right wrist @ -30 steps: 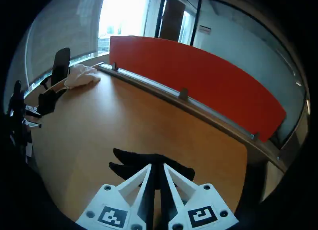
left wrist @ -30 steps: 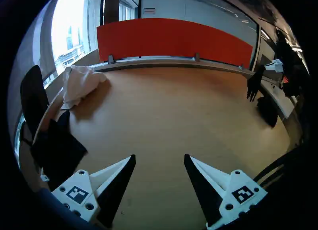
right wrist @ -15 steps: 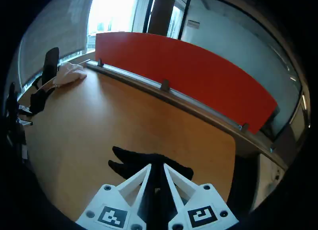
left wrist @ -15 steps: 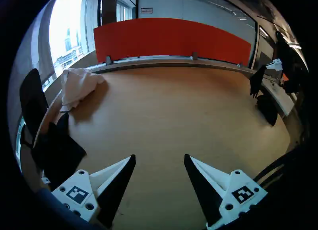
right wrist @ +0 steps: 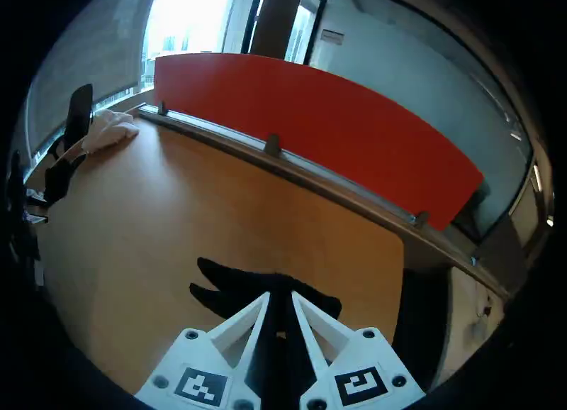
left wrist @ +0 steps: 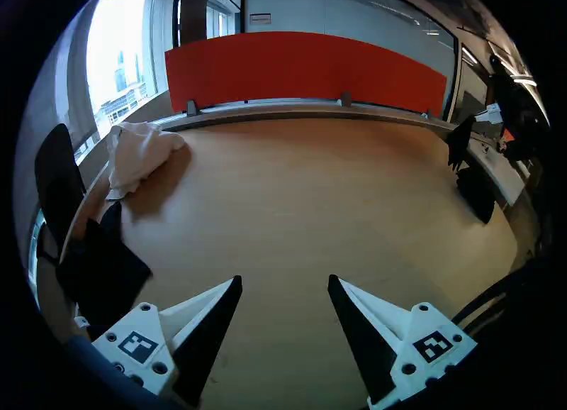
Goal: Fold towel
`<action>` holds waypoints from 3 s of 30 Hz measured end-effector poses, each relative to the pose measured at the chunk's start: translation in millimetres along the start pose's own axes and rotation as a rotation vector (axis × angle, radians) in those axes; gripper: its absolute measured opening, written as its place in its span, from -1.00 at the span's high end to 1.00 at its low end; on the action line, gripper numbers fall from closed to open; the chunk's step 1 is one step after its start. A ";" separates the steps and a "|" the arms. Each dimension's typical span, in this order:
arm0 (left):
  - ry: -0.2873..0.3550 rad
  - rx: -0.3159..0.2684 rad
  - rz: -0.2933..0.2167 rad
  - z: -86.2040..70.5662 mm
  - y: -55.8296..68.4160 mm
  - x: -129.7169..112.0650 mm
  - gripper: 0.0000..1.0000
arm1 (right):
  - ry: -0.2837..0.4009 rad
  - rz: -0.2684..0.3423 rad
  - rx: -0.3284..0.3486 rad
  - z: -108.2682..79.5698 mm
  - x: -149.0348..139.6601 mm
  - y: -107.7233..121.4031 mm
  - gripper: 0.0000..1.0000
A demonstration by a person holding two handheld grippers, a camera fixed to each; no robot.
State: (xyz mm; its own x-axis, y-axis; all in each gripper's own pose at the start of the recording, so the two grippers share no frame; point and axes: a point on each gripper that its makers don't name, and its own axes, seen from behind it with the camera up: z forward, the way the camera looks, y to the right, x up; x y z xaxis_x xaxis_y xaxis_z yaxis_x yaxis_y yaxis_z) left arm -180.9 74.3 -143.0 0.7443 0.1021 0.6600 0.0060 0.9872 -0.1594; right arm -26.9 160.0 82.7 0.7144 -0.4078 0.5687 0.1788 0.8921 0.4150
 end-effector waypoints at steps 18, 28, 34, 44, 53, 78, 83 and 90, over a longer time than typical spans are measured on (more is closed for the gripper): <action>-0.001 -0.013 0.016 4.7 8.8 5.8 -0.80 | -0.028 0.041 -0.021 -10.5 -26.8 14.5 0.88; 0.001 -0.017 0.019 4.1 8.8 7.7 -0.80 | -0.074 0.065 -0.029 -29.2 -67.7 15.2 0.88; -0.002 -0.019 0.023 3.1 8.4 7.1 -0.80 | -0.127 0.082 -0.043 -42.6 -105.8 15.8 0.88; -0.002 -0.025 0.033 2.5 10.0 5.9 -0.80 | -0.204 0.124 -0.066 -60.3 -158.2 12.7 0.88; -0.003 -0.025 0.043 1.2 10.7 4.8 -0.80 | -0.250 0.165 -0.074 -65.6 -187.2 11.1 0.88; -0.012 -0.014 0.048 -3.5 9.4 -2.6 -0.80 | -0.366 0.201 -0.082 -68.2 -232.8 22.6 0.88; -0.014 -0.012 0.051 -4.5 9.6 -4.1 -0.80 | -0.385 0.201 -0.088 -68.4 -238.0 25.6 0.88; -0.016 -0.012 0.052 -4.8 10.0 -4.8 -0.79 | -0.395 0.199 -0.098 -66.9 -241.1 31.1 0.88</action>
State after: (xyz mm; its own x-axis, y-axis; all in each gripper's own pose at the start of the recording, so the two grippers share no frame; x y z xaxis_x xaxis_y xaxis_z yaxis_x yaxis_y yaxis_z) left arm -181.2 83.1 -151.3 0.7331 0.1551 0.6622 -0.0243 0.9790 -0.2023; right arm -148.4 299.1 -89.0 0.4314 -0.2522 0.8662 0.1411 0.9672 0.2114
